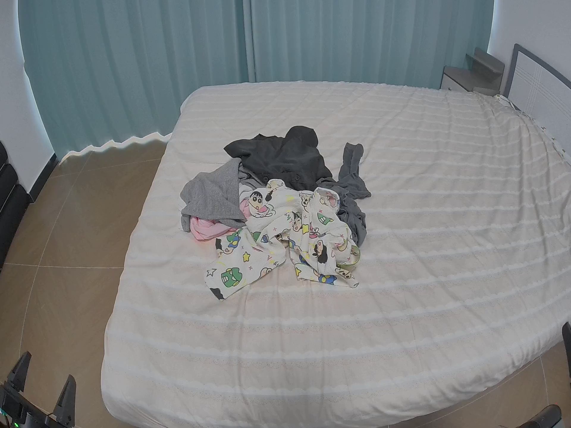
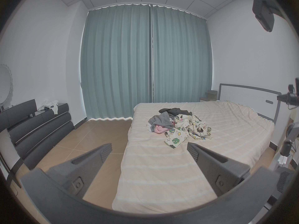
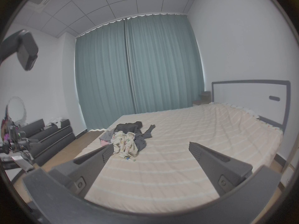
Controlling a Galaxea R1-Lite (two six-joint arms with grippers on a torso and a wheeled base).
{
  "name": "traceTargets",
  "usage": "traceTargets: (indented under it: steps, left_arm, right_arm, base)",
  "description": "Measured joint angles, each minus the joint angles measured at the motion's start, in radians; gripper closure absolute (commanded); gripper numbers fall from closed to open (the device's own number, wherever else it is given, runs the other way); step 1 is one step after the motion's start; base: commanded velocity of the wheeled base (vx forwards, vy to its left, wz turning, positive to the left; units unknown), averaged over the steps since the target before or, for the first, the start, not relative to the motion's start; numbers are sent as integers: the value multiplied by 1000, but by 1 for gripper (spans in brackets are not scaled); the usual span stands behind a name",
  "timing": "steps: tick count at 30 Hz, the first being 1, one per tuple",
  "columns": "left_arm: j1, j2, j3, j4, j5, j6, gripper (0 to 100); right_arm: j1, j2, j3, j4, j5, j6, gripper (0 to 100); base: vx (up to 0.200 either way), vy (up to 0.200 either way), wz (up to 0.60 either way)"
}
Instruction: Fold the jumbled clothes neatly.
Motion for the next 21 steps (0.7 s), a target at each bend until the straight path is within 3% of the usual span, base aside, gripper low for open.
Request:
traceTargets:
  steps: [10, 21]
  left_arm:
    - [1, 0, 0, 0, -1, 0, 0]
    - [0, 0, 0, 0, -1, 0, 0]
  right_arm:
    - [21, 443, -131, -81, 102, 65, 0]
    - [169, 984, -174, -390, 104, 173, 0]
  base:
    - [0, 0, 0]
    - [0, 0, 0]
